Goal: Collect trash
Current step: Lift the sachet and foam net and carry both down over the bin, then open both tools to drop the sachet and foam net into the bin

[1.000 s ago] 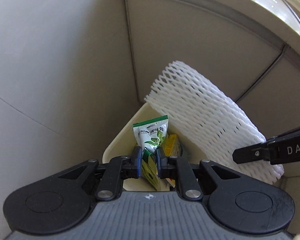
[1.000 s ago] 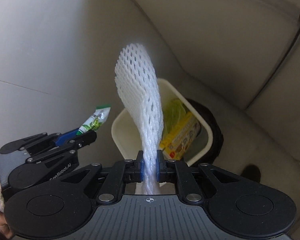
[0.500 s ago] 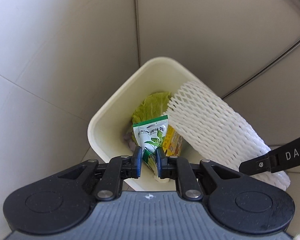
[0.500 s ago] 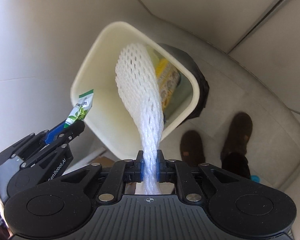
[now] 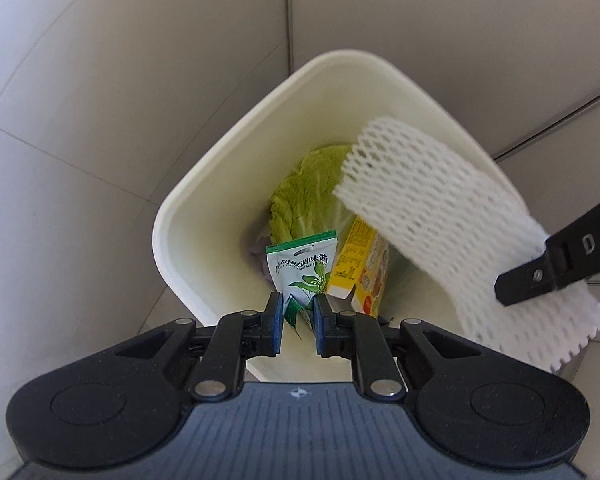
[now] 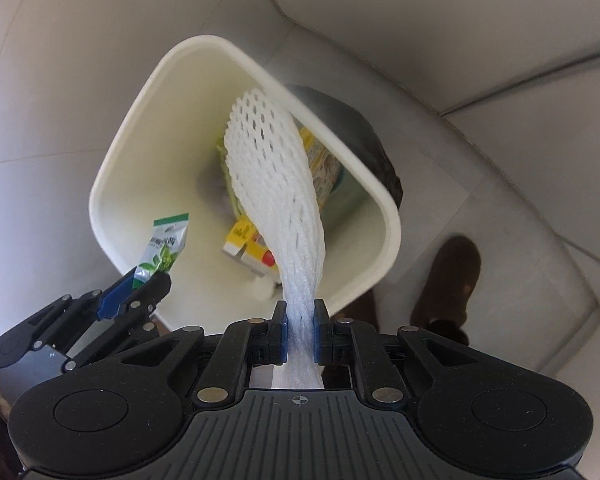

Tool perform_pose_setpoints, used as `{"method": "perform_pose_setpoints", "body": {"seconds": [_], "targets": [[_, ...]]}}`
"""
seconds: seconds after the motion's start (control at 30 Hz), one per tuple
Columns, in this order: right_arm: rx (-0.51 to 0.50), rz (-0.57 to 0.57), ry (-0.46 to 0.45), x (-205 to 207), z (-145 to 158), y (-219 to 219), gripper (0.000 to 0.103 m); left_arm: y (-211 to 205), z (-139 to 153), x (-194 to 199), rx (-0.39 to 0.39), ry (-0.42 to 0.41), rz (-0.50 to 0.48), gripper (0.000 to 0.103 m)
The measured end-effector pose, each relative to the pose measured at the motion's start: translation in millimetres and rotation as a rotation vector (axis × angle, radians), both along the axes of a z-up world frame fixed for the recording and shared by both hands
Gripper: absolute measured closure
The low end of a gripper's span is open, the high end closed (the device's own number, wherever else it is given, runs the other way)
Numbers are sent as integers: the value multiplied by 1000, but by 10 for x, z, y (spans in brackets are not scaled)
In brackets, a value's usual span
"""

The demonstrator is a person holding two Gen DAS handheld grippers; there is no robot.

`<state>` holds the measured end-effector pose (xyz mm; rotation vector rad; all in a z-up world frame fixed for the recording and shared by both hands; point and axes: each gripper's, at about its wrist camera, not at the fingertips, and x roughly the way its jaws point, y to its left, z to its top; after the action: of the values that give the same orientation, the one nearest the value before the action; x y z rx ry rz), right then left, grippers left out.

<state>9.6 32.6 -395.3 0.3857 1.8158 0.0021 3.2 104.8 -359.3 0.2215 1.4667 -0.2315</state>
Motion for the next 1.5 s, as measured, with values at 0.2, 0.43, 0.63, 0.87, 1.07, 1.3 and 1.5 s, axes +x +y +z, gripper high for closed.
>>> {"method": "perform_pose_setpoints", "body": {"seconds": [0.2,0.43,0.63,0.87,1.07,1.3,1.5], "targets": [[30,25,-19,47,-9,46,91,75,-67,-9,-1,17,30,89],[69,11,-76,66,1,-21,87,77,-64,5,-17,27,35,88],[130,-35,-161,59,133,-157,67,26,-47,5,-23,-3,6,56],[126,-42,-198,7,264,-295,47,-46,-37,-63,-4,-4,-1,40],[116,-35,-214,-79,366,-376,47,-121,45,-114,-3,-5,-9,34],[95,-11,-264,-159,499,-402,46,-144,161,-150,1,-25,-4,27],[89,21,-355,-341,795,-479,42,-115,432,-221,3,-44,43,20]]}}
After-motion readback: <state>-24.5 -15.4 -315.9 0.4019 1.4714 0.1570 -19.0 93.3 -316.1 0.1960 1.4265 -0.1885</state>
